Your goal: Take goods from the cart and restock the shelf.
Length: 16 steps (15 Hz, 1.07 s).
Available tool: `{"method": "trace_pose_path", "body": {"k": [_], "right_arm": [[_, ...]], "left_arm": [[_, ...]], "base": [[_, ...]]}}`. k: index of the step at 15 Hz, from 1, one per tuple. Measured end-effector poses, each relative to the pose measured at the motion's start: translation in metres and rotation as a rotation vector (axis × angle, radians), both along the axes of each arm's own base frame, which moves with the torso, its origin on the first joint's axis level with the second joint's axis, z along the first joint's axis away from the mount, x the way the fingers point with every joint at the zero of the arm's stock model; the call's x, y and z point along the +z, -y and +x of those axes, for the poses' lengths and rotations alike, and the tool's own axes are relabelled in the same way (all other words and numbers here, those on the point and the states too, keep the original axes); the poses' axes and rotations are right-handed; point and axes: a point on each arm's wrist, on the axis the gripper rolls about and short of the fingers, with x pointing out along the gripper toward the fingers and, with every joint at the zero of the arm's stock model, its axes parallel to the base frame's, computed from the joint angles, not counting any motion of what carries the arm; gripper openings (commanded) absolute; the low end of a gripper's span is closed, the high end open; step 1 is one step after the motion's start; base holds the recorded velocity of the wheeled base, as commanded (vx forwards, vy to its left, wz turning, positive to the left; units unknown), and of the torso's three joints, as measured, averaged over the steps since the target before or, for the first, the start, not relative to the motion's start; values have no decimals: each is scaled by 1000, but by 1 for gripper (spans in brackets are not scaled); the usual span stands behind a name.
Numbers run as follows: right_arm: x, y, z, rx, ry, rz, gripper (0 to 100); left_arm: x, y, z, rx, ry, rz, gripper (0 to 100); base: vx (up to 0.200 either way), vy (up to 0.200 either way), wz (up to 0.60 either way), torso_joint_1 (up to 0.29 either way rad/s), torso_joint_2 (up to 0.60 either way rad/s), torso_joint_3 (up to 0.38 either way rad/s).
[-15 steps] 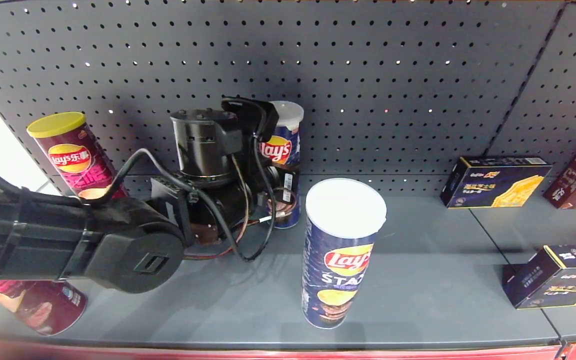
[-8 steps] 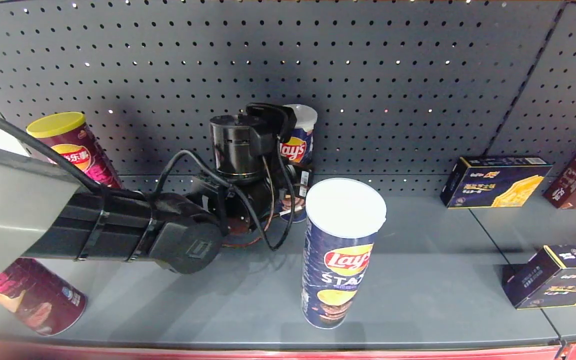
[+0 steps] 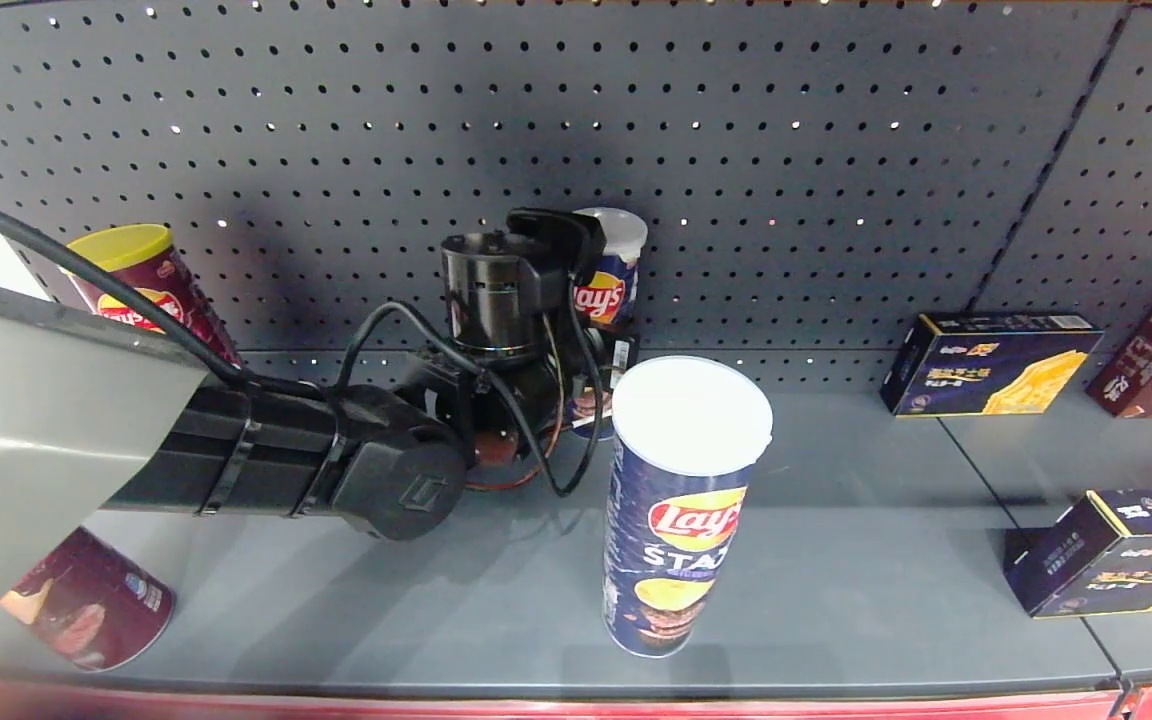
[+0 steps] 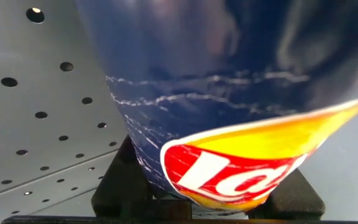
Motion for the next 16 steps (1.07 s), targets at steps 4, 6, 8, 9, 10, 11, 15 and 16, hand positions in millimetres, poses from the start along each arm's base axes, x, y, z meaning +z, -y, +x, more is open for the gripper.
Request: {"method": "trace_pose_path", "body": {"k": [4,6,8,9,10,11,15,16], "right_arm": [[0,0,0,-1,0,0,100],[0,0,0,0,0,0,100],[0,0,0,0,0,0,100],[0,0,0,0,0,0,100],[0,0,0,0,0,0,100],[0,0,0,0,0,0,100],[0,0,0,0,0,0,100],[0,0,0,-1,0,0,100]], "left_arm": [[1,1,1,-1,1,-1,0],[4,2,1,-2,7,-4,0],[10,2,1,-4,20,-14,0],[12,2,1,-4,25,-18,0],[14,2,0,-5,28,-21,0],[15,2,-1,-7,31,-23,0],[16,5,-7,-18,27,-31,0],[16,6,-8,-23,25,-31,0]], "base": [[0,0,0,0,0,0],[0,0,0,0,0,0],[0,0,0,0,0,0],[0,0,0,0,0,0],[0,0,0,0,0,0],[0,0,0,0,0,0],[0,0,0,0,0,0],[0,0,0,0,0,0]]}}
